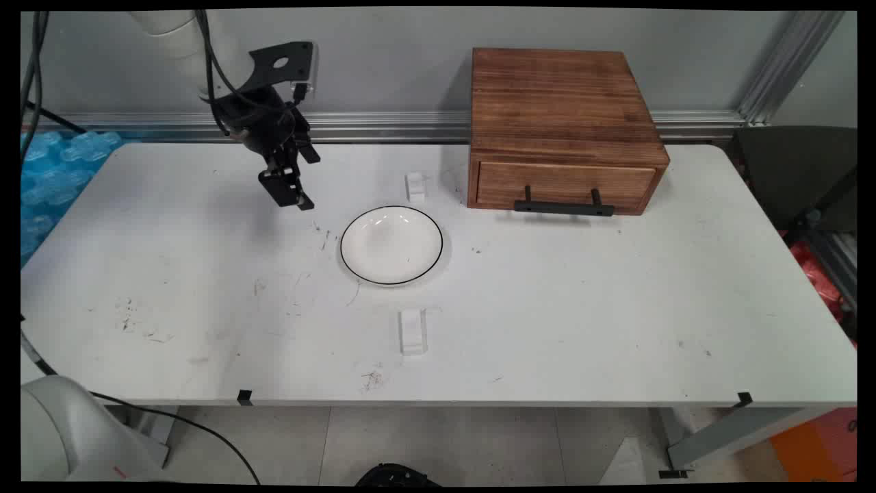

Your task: Open the drawer

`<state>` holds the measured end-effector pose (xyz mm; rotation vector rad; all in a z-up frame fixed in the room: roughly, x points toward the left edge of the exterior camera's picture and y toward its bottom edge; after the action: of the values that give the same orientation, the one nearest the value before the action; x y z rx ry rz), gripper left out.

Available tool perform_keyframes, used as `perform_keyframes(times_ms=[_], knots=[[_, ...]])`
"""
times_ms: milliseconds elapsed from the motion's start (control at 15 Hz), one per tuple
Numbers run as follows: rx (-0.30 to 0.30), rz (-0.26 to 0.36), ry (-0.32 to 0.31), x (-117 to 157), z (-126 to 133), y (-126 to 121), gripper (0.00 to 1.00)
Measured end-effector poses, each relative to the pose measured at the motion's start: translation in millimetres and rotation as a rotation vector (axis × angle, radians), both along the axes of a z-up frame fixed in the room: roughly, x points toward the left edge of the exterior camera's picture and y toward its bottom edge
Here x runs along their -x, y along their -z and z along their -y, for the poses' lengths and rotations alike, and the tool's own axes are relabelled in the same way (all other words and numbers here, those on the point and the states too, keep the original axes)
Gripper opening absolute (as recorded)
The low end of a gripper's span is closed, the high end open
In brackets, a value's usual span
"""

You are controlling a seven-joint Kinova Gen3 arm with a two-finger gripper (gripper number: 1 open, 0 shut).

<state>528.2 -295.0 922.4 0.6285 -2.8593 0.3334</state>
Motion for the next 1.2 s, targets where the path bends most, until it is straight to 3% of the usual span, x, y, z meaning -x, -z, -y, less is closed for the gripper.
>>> perform_keyframes(times_ms=[1200], knots=[[-0.002,-0.047,0.037,31,8,-2,1.0]])
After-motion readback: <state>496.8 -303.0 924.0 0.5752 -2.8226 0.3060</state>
